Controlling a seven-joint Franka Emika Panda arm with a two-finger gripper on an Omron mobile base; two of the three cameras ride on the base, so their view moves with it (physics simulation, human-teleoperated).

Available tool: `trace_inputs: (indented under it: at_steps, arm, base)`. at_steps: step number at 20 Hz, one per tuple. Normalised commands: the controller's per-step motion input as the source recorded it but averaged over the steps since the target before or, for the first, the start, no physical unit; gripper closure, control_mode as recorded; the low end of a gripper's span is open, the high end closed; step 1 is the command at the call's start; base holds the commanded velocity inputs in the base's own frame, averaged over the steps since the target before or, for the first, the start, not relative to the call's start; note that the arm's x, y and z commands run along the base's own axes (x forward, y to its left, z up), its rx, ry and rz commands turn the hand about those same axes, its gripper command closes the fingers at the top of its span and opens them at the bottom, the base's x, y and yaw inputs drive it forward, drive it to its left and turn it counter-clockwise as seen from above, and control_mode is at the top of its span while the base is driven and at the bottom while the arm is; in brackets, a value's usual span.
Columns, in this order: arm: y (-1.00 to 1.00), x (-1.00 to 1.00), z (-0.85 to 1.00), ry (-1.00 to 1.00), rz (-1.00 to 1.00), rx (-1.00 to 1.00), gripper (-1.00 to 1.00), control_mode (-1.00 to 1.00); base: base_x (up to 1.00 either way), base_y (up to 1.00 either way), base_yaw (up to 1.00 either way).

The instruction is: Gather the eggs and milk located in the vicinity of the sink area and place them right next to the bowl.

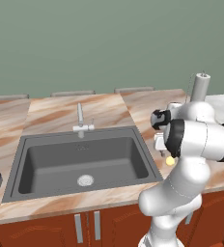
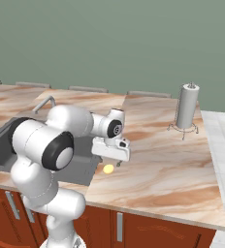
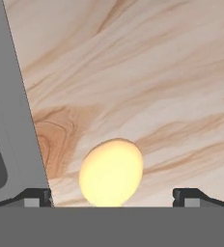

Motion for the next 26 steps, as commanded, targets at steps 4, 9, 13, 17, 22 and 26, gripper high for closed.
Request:
trace_inputs:
  at_steps: [4,9,13,17,22,26]
  arm:
    - [0.01,-0.27,0.00,0.05,0.00,0.00,-1.00,-1.00]
    - [0.00,-0.05,0.00,0.00,0.00,0.00,-1.00,-1.00]
    - [0.00,0.01,0.00,0.00,0.00,0.00,-1.00,-1.00]
    - [0.00,0.07,0.00,0.00,0.00,0.00,-1.00,-1.00]
    - [0.02,0.07,-0.08,0.00,0.00,0.00,-1.00,-1.00]
    - [0.00,0.00,-0.23,0.00,0.00,0.00,-1.00,-1.00]
  base:
    - [0.00,0.00,0.00]
    - [0.00,0.00,0.00]
    - [0.00,0.00,0.00]
    - [0.00,0.00,0.00]
    - [0.00,0.00,0.00]
    - [0.00,0.00,0.00]
